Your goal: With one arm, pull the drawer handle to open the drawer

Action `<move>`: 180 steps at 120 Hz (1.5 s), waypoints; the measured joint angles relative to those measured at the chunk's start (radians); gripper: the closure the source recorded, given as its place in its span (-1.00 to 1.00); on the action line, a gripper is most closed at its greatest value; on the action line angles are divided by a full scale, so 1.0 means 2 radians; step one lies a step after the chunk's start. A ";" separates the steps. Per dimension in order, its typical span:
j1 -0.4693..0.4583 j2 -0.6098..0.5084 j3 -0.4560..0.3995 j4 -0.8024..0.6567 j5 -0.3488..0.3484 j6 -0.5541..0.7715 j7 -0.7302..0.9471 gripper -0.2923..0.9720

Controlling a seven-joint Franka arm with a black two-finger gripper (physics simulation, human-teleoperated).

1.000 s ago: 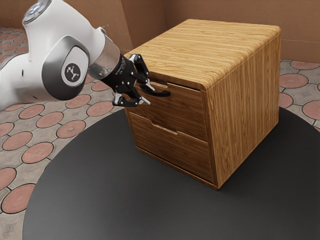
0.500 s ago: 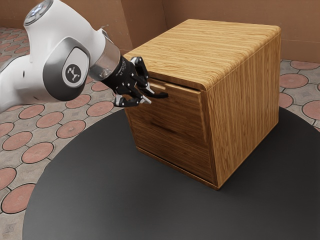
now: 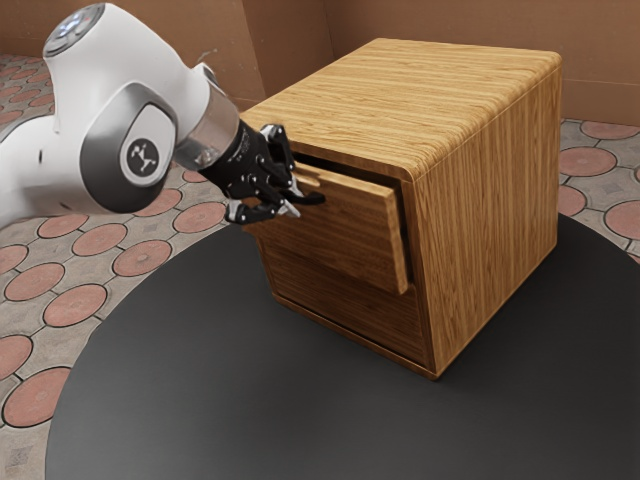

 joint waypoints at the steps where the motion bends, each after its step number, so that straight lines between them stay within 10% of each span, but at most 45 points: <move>1: -0.003 -0.001 0.003 -0.001 0.000 0.000 0.000 0.67; 180: -0.248 -0.200 0.273 -0.195 0.004 -0.013 0.004 0.71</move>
